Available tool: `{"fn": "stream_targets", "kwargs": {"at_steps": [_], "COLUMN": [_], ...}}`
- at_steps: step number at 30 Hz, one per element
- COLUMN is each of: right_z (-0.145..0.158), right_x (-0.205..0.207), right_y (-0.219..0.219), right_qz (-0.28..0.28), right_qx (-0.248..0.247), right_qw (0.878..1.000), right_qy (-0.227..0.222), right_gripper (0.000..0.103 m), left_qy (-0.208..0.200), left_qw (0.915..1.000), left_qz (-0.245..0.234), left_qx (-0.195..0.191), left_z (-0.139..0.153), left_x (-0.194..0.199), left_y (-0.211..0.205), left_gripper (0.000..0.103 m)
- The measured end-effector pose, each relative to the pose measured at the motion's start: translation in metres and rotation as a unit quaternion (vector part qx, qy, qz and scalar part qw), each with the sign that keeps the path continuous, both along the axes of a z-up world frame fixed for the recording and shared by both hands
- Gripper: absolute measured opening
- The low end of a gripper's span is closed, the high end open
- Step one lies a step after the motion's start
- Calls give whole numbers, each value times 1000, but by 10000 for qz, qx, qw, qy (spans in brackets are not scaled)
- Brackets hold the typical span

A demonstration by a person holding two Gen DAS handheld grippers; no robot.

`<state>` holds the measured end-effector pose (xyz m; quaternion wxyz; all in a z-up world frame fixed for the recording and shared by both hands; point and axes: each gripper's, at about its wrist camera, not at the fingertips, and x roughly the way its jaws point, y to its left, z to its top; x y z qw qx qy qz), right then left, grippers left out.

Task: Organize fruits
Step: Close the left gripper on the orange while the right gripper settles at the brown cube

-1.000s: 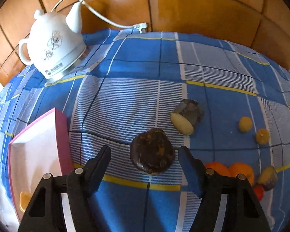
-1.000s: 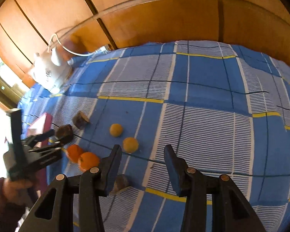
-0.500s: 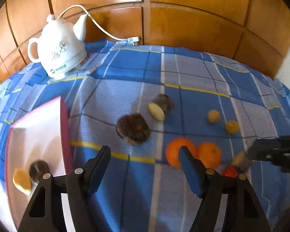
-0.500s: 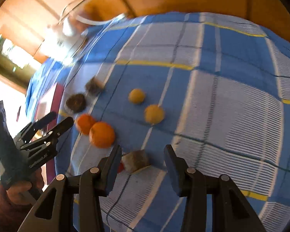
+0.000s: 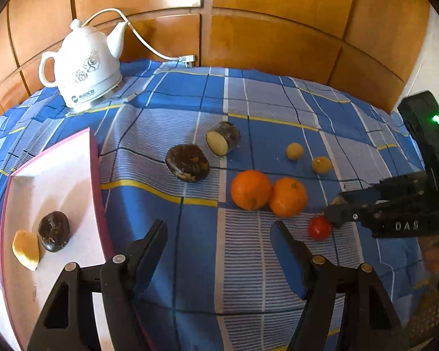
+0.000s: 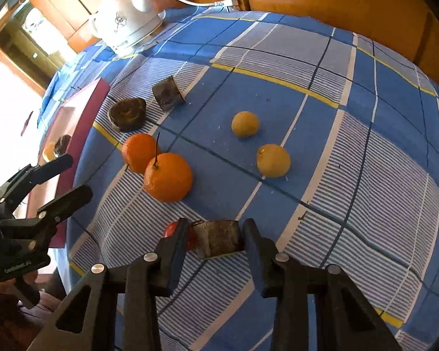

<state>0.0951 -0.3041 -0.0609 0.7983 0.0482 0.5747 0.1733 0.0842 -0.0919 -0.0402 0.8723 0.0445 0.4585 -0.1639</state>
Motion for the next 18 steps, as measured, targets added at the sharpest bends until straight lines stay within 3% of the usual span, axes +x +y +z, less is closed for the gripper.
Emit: {"fn": "stream_targets", "kwargs": {"at_steps": [4,8,11,15,18], "right_z": [0,0,-2,-1,-1], "right_x": [1,1,4,4,4], "right_y": [0,-1,1,2,1], "right_qz": [71,37,15,39,44], "right_qx": [-43,-42,-82,-146,-166], "right_qw": [10000,10000,10000,9999,9999], "right_qy": [-2,23,48,16,11], "right_gripper": [36,36,36,36,36], "left_qy": [268,258,261,594,810], "left_qw": [9995,9995,9994,9973,9940], "left_qz": [32,-110,-206,-66,106], "left_qx": [-153,-110,-108,-416,-724], "left_z": [-8,-7,-6,-13,-19], "left_x": [2,7,20,45,58], "left_y": [0,-10,-18,-21,-18], "left_gripper": [73,71,65,57,56]}}
